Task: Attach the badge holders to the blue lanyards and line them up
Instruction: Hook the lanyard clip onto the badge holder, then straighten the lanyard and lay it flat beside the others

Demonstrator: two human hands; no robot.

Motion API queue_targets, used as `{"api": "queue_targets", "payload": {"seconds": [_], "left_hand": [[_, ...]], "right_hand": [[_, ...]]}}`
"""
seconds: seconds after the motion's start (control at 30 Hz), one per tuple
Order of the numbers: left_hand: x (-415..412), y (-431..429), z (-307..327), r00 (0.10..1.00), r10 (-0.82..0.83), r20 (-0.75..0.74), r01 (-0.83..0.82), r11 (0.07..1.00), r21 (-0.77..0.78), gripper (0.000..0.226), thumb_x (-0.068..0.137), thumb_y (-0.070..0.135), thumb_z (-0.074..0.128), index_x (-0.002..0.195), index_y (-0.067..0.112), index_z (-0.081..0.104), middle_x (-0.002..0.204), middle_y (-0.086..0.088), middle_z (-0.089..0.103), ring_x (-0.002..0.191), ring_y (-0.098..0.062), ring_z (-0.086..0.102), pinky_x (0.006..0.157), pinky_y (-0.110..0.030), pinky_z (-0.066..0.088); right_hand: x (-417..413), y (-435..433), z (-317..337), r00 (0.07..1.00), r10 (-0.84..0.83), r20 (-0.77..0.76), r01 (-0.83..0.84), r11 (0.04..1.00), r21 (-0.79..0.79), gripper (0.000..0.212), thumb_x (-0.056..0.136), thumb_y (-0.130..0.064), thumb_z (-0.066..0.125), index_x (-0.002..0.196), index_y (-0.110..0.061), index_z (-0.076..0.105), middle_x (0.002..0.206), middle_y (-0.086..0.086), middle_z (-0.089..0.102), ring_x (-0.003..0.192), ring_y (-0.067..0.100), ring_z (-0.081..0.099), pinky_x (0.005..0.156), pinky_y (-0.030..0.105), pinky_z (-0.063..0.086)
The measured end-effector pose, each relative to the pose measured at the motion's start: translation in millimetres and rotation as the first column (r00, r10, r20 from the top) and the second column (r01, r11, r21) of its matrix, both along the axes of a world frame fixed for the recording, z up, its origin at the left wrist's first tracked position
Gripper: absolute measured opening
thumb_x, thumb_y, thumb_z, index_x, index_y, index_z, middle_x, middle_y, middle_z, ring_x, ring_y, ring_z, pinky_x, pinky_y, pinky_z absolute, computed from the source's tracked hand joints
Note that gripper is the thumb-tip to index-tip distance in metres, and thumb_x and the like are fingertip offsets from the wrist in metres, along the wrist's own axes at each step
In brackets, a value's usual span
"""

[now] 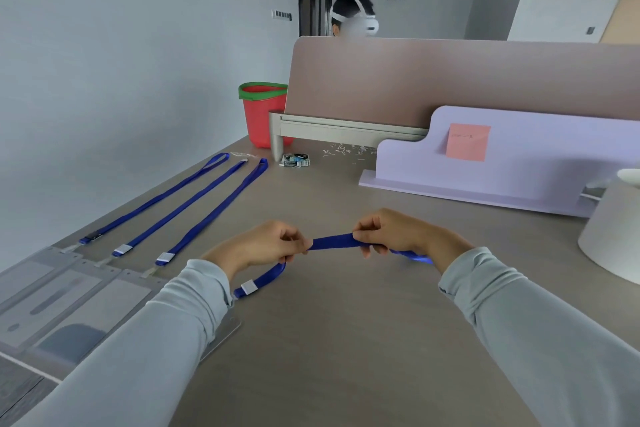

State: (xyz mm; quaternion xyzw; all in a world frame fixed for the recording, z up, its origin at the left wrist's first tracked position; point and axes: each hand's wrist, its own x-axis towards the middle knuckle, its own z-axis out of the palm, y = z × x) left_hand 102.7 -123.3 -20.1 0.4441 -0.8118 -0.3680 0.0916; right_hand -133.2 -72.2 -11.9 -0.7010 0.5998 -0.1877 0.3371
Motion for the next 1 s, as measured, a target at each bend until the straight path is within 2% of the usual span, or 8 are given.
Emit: {"api": "queue_targets", "payload": {"seconds": [0.1, 0.3, 0.43, 0.6, 0.77, 0.87, 1.0], "left_hand": [[0.5, -4.0, -2.9, 0.999, 0.032, -0.044, -0.033, 0.999, -0.029, 0.018, 0.091, 0.036, 0.053, 0.084, 0.027, 0.066, 0.067, 0.003, 0.053, 0.064, -0.013, 0.046, 0.067, -0.025, 0.041], [3.1, -7.9, -9.3, 0.965, 0.205, -0.162, -0.207, 0.978, 0.006, 0.029, 0.095, 0.033, 0.046, 0.079, 0.019, 0.065, 0.063, 0.001, 0.045, 0.058, -0.012, 0.038, 0.059, -0.023, 0.035], [1.9, -9.1, -13.6, 0.942, 0.261, -0.210, -0.260, 0.965, 0.032, 0.029, 0.094, 0.032, 0.047, 0.078, 0.016, 0.065, 0.061, 0.001, 0.041, 0.057, -0.012, 0.035, 0.058, -0.024, 0.032], [-1.2, -6.8, -16.5, 0.880, 0.346, -0.326, -0.350, 0.936, 0.049, 0.026, 0.091, 0.035, 0.053, 0.081, 0.015, 0.067, 0.060, 0.003, 0.039, 0.057, -0.011, 0.035, 0.057, -0.022, 0.030], [-1.5, -4.0, -19.3, 0.831, 0.382, -0.405, -0.383, 0.920, 0.081, 0.021, 0.090, 0.034, 0.056, 0.086, 0.017, 0.067, 0.053, 0.008, 0.046, 0.055, -0.008, 0.039, 0.057, -0.020, 0.033], [-0.2, -8.5, -22.8, 0.792, 0.443, -0.420, -0.449, 0.889, 0.089, 0.029, 0.089, 0.040, 0.055, 0.086, 0.013, 0.067, 0.055, 0.002, 0.034, 0.051, -0.011, 0.032, 0.055, -0.023, 0.030], [-0.7, -13.4, -25.9, 0.772, 0.472, -0.426, -0.496, 0.866, 0.060, 0.032, 0.089, 0.042, 0.054, 0.082, 0.014, 0.066, 0.056, -0.001, 0.032, 0.051, -0.014, 0.031, 0.055, -0.028, 0.030]], "right_hand": [[-6.0, -1.2, -2.1, 0.996, -0.040, 0.076, 0.036, 0.998, 0.051, 0.016, 0.097, -0.018, 0.044, 0.099, -0.022, 0.060, 0.068, -0.004, 0.067, 0.046, 0.008, 0.042, 0.054, 0.016, 0.039], [-19.5, 2.3, -3.9, 0.962, -0.078, 0.262, 0.049, 0.992, 0.115, 0.015, 0.098, -0.015, 0.042, 0.096, -0.015, 0.057, 0.068, 0.006, 0.064, 0.038, 0.009, 0.035, 0.045, 0.018, 0.032], [-27.2, 5.6, -8.4, 0.941, -0.098, 0.325, 0.057, 0.990, 0.132, 0.019, 0.098, -0.021, 0.043, 0.106, -0.015, 0.059, 0.067, 0.004, 0.063, 0.037, 0.010, 0.030, 0.044, 0.018, 0.028], [-33.4, 12.0, -11.8, 0.919, -0.119, 0.375, 0.078, 0.989, 0.122, 0.021, 0.093, -0.015, 0.054, 0.113, -0.020, 0.059, 0.068, 0.003, 0.064, 0.039, 0.010, 0.030, 0.043, 0.017, 0.029], [-38.8, 17.0, -12.6, 0.915, -0.210, 0.345, 0.192, 0.978, 0.087, 0.015, 0.091, -0.008, 0.054, 0.105, -0.011, 0.060, 0.067, 0.003, 0.062, 0.041, 0.009, 0.034, 0.046, 0.020, 0.033], [-40.1, 19.0, -13.9, 0.916, -0.260, 0.304, 0.246, 0.966, 0.083, 0.014, 0.092, -0.009, 0.050, 0.099, -0.008, 0.062, 0.067, 0.003, 0.062, 0.043, 0.009, 0.038, 0.049, 0.021, 0.035], [-42.1, 22.5, -16.0, 0.878, -0.331, 0.346, 0.317, 0.943, 0.096, 0.018, 0.093, -0.007, 0.047, 0.092, -0.010, 0.064, 0.066, 0.004, 0.062, 0.045, 0.011, 0.041, 0.045, 0.017, 0.037]]}}
